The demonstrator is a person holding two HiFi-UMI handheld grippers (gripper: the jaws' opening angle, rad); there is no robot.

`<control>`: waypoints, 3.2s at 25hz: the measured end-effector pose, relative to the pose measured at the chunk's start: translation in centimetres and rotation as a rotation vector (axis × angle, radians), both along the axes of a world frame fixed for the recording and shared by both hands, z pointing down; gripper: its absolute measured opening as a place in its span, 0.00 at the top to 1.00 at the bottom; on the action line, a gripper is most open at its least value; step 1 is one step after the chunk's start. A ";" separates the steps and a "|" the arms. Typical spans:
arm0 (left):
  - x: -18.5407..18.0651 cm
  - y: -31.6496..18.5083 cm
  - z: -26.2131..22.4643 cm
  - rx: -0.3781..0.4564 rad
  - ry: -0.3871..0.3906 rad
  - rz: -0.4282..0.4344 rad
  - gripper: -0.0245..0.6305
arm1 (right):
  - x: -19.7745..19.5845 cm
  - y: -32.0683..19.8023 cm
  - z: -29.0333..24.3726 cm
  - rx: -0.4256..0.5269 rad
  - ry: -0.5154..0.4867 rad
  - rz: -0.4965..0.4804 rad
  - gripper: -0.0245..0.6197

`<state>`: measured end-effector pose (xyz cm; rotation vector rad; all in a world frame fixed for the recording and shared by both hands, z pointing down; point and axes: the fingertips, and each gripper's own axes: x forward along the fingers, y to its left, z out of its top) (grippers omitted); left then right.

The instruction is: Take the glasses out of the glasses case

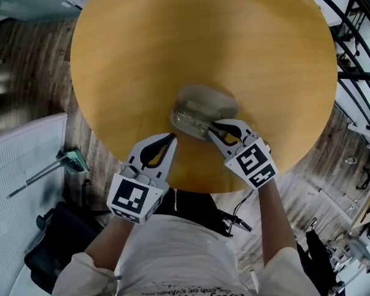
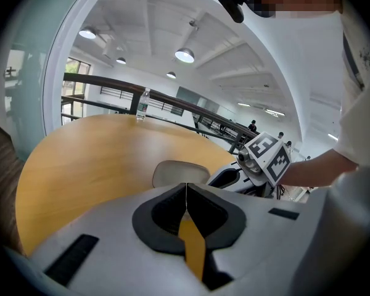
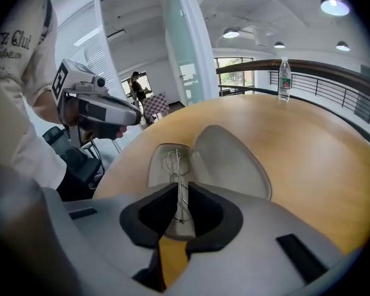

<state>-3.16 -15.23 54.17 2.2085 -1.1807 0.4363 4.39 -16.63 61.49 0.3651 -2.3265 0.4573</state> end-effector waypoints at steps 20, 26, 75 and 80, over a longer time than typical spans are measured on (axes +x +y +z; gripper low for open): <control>-1.3 -0.3 1.4 -0.033 0.003 -0.050 0.93 | -1.2 0.5 2.2 -0.059 0.095 -0.229 0.88; -1.3 -0.4 1.4 -0.034 0.006 -0.055 0.92 | -1.6 1.1 2.6 -0.087 0.110 -0.275 0.90; -2.0 6.6 -11.6 0.193 -0.001 0.060 0.93 | -0.6 5.4 -16.8 0.137 -0.156 0.080 0.91; -2.3 7.6 -14.4 0.264 0.017 0.070 0.93 | -0.6 7.2 -20.3 0.163 -0.267 0.205 0.91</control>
